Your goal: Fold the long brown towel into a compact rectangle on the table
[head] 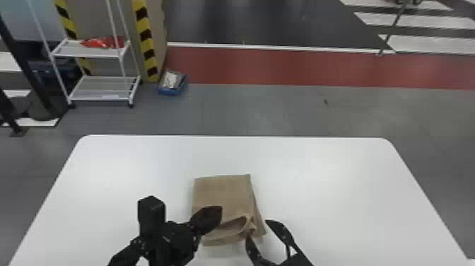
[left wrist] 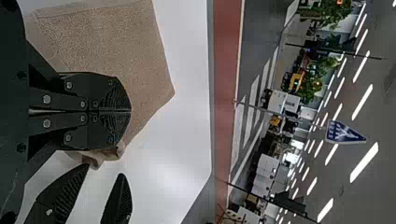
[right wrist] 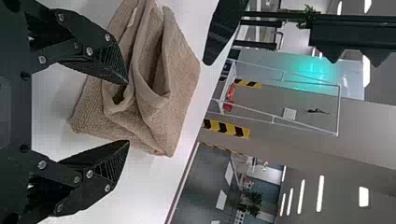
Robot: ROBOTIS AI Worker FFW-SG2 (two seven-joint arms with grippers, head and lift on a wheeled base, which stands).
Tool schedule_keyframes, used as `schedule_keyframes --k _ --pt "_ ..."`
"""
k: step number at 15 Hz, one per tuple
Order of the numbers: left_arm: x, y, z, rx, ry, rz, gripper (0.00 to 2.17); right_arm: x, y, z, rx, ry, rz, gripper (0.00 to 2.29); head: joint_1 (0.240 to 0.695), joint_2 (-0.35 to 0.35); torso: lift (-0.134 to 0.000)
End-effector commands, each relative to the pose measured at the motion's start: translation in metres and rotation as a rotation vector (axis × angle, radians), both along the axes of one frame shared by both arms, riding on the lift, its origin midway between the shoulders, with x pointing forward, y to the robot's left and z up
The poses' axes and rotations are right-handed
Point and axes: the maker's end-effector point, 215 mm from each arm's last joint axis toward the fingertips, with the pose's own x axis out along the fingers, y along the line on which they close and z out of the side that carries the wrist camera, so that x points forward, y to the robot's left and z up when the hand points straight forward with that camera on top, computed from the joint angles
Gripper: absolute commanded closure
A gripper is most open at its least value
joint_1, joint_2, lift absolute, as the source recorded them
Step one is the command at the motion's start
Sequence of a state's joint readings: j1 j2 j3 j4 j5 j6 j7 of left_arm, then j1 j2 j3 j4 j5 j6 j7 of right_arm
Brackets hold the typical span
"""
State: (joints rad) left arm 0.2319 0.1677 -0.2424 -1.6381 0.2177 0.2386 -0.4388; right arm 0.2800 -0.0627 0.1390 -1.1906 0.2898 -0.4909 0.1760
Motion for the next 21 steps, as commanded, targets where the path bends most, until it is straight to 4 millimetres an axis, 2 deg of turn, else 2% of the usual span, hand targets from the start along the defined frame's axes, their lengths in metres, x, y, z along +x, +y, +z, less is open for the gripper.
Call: schedule_keyframes --k 1,9,11,13,15,18,21 --pt "-0.003 0.001 -0.002 0.004 0.004 0.002 1.98 -0.001 -0.003 -0.012 -0.017 0.038 -0.007 0.52 0.695 -0.069 0.0" --pt "-0.012 -0.012 -0.009 0.031 0.007 -0.017 1.99 0.001 -0.01 -0.015 -0.015 0.048 -0.033 0.52 0.695 -0.087 0.0" --pt "-0.012 -0.014 -0.009 0.035 0.006 -0.014 1.99 0.005 -0.006 -0.018 -0.022 0.065 -0.03 0.52 0.695 -0.097 0.0" --pt "-0.004 -0.017 -0.002 0.051 -0.042 -0.002 1.99 0.013 -0.007 -0.021 -0.028 0.08 -0.042 0.52 0.695 -0.097 0.0" --pt "0.006 -0.022 -0.009 0.063 -0.037 -0.003 1.98 0.015 -0.003 -0.016 -0.016 0.069 -0.041 0.52 0.695 -0.096 0.0" --pt "0.019 -0.041 -0.025 0.101 -0.021 -0.03 1.99 0.018 -0.004 -0.01 0.001 0.059 -0.049 0.54 0.695 -0.102 0.0" --pt "0.023 -0.044 -0.05 0.219 0.015 -0.036 1.99 0.018 -0.003 -0.008 0.012 0.057 -0.044 0.94 0.695 -0.12 0.0"
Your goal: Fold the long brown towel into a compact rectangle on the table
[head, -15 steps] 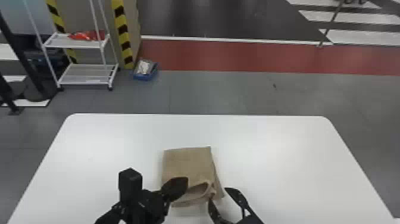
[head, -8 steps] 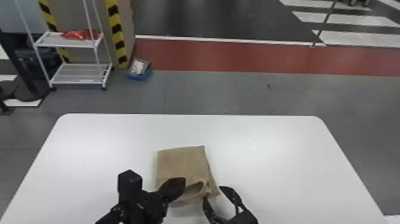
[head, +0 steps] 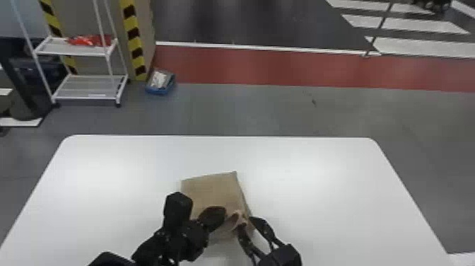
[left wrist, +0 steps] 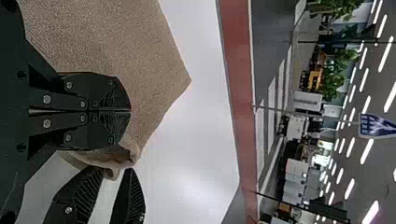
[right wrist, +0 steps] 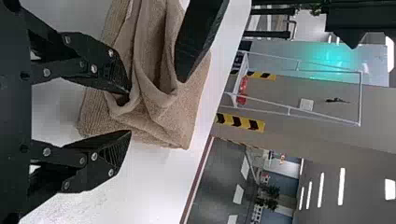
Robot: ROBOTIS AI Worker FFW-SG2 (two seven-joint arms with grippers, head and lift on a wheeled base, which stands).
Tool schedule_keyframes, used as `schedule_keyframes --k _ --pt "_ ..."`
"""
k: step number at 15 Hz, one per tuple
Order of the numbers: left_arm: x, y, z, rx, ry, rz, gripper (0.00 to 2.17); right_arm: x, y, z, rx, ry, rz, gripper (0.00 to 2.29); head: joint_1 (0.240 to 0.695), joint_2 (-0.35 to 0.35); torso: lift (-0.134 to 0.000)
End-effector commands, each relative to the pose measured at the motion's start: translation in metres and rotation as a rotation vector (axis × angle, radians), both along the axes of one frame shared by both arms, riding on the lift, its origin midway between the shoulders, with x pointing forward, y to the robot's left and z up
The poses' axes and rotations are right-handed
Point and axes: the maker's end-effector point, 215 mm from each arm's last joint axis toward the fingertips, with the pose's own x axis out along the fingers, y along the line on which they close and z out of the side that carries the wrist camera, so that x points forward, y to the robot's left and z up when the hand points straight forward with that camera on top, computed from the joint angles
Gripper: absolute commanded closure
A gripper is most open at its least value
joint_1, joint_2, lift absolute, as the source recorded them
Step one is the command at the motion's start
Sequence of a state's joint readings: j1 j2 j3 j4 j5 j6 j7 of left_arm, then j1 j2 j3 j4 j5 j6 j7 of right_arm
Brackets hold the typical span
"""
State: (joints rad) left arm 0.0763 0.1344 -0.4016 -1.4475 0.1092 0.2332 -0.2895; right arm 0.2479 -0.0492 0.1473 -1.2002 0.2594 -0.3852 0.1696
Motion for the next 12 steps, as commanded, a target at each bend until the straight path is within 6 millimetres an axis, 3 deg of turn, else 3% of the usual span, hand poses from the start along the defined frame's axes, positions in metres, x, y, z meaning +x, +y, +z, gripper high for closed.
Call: schedule_keyframes --k 1,7,12 --pt "0.002 0.001 -0.012 0.063 0.016 -0.011 1.99 0.003 0.0 0.001 0.003 -0.001 -0.001 1.09 0.695 -0.122 0.0" --pt "0.011 0.015 -0.02 0.101 0.027 0.016 1.99 0.007 -0.004 0.003 0.033 0.0 -0.029 1.26 0.695 -0.111 0.0" --pt "0.011 0.018 -0.022 0.104 0.033 0.02 1.99 -0.001 -0.039 -0.002 0.025 -0.002 -0.18 1.26 0.695 -0.123 0.0"
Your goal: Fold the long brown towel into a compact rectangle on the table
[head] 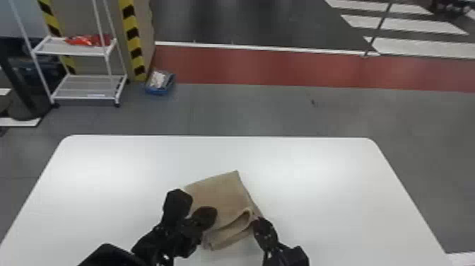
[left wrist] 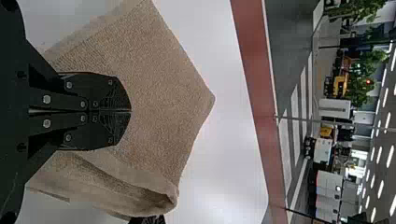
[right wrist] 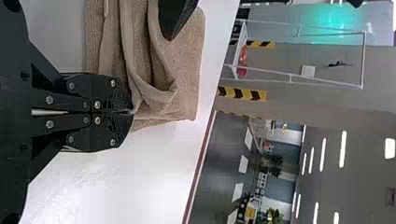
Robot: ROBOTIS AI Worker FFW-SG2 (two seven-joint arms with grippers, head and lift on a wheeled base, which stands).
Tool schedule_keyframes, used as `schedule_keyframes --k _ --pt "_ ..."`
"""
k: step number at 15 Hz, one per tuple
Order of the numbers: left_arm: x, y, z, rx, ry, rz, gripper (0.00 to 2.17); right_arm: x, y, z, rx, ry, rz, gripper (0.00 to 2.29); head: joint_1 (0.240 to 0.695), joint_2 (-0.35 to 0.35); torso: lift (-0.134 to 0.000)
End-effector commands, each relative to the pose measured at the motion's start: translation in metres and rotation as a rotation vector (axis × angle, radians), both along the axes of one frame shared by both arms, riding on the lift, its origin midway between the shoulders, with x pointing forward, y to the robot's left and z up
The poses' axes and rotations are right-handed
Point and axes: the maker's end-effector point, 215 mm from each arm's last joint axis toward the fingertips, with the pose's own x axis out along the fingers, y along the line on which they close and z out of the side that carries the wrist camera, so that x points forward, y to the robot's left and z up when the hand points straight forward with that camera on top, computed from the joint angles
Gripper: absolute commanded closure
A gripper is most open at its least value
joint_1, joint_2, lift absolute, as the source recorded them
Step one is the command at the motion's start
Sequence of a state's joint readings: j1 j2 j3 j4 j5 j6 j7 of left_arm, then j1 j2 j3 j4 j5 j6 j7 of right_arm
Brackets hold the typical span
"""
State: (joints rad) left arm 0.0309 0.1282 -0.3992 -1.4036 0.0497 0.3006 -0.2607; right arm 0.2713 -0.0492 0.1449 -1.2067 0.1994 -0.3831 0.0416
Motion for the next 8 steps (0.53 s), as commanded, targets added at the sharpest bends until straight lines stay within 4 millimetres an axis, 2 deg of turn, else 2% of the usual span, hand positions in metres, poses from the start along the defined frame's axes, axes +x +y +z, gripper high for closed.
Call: schedule_keyframes --k 1,8 --pt "-0.002 0.001 -0.002 0.001 0.005 0.001 1.99 -0.002 -0.013 -0.002 0.005 0.009 -0.036 1.26 0.695 -0.13 0.0" --pt "-0.018 0.007 -0.025 0.069 0.06 0.013 1.99 -0.005 -0.024 0.0 0.026 0.012 -0.066 1.26 0.695 -0.161 0.0"
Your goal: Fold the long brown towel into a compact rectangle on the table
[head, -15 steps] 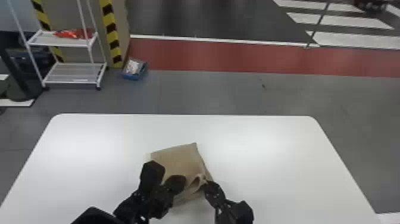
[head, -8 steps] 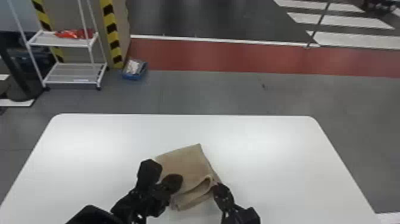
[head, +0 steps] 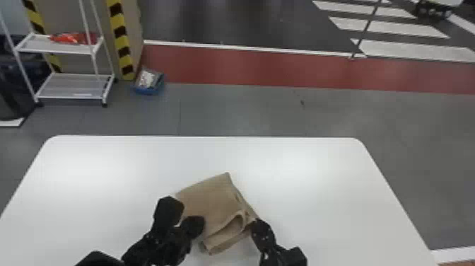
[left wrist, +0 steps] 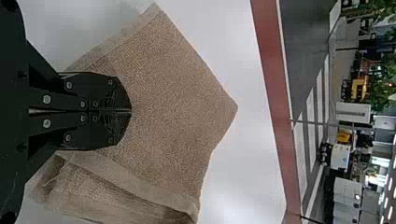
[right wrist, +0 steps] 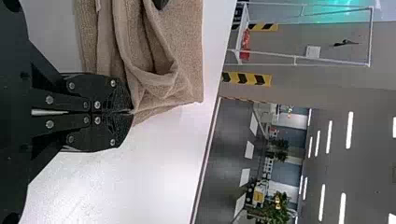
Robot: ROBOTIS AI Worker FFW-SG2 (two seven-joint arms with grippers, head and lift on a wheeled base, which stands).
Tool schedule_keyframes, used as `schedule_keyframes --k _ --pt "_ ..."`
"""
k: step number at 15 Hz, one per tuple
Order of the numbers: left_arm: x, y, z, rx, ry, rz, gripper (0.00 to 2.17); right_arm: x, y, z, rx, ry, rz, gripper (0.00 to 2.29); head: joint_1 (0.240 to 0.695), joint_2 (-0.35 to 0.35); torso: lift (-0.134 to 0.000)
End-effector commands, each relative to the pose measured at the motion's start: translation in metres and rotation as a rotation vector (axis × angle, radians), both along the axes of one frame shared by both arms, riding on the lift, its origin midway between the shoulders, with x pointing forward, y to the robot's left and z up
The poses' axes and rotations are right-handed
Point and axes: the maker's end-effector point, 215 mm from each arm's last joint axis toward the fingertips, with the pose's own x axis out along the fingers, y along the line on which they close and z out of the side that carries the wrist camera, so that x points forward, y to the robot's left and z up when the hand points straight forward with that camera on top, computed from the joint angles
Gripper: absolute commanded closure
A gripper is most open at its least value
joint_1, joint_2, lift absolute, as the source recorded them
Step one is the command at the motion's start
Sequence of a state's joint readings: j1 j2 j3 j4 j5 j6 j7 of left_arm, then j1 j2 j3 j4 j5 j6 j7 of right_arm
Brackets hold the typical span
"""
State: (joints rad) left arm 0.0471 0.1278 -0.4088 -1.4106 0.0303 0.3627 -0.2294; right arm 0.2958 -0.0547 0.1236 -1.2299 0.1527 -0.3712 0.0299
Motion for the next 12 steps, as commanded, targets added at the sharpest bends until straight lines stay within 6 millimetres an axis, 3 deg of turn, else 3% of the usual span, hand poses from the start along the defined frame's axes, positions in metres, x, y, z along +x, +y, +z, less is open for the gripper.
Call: schedule_keyframes --k 1,7,10,12 --pt "-0.003 0.002 -0.005 0.019 0.008 -0.002 1.98 -0.001 -0.006 0.002 0.001 -0.004 -0.012 1.26 0.695 -0.161 0.0" --pt "-0.005 -0.001 -0.007 0.025 0.021 -0.008 1.99 -0.002 -0.025 -0.006 -0.009 0.023 -0.086 1.22 0.695 -0.185 0.0" --pt "-0.002 0.0 -0.006 0.024 0.021 -0.007 1.99 -0.001 -0.02 -0.003 -0.017 0.02 -0.073 0.16 0.695 -0.195 0.0" --pt "0.0 0.003 -0.004 0.014 0.021 -0.003 1.99 0.002 -0.019 0.012 0.001 -0.004 -0.068 0.06 0.695 -0.191 0.0"
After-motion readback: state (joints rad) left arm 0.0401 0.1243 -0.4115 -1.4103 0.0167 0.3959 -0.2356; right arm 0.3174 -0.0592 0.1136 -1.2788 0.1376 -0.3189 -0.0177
